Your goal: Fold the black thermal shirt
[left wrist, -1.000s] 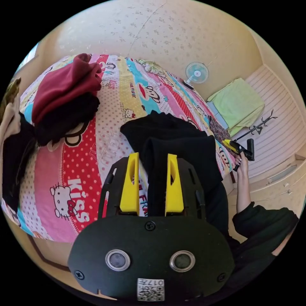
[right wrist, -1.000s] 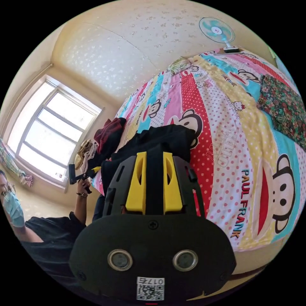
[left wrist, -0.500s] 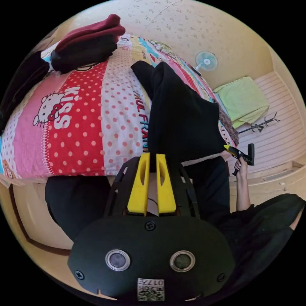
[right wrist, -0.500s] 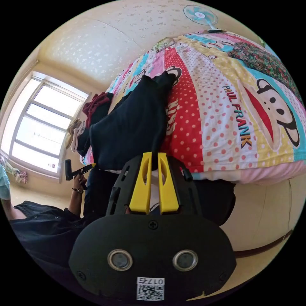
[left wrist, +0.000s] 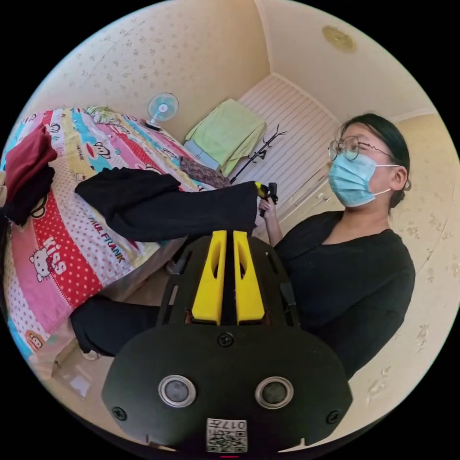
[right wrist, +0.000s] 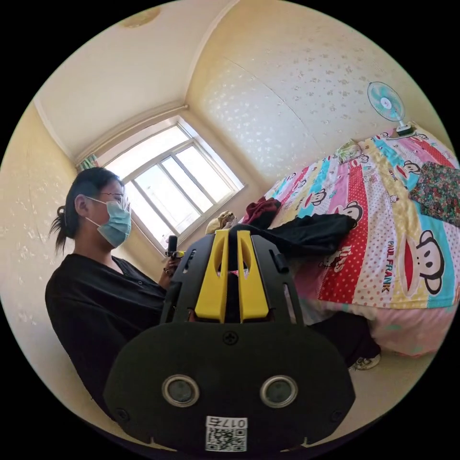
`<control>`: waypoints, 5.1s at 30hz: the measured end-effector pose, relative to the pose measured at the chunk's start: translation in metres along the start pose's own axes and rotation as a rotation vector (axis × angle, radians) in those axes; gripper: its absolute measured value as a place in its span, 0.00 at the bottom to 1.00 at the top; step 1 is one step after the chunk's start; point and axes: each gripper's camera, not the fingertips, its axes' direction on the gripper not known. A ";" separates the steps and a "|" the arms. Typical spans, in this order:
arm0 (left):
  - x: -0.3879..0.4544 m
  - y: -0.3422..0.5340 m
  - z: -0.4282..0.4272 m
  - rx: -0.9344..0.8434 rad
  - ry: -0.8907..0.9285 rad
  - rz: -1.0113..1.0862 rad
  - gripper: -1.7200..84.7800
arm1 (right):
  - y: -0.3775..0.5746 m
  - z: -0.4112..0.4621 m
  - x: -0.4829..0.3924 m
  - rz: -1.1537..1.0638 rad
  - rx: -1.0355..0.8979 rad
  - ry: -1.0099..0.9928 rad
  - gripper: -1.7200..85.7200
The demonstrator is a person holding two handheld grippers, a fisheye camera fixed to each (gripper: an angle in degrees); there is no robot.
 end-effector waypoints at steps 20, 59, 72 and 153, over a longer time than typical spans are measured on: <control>-0.244 -0.217 0.000 0.032 -0.408 -0.302 0.20 | -0.209 0.200 0.230 0.184 -0.325 0.319 0.12; -0.383 0.008 0.088 0.517 -0.073 -0.867 0.19 | -0.014 0.429 0.229 0.198 -0.753 0.643 0.03; -0.357 -0.087 0.120 0.481 -0.057 -0.663 0.09 | 0.004 0.359 0.254 0.167 -0.525 0.384 0.03; -0.273 -0.217 0.389 0.196 0.186 0.021 0.10 | -0.194 0.093 0.115 -0.027 -0.125 0.443 0.08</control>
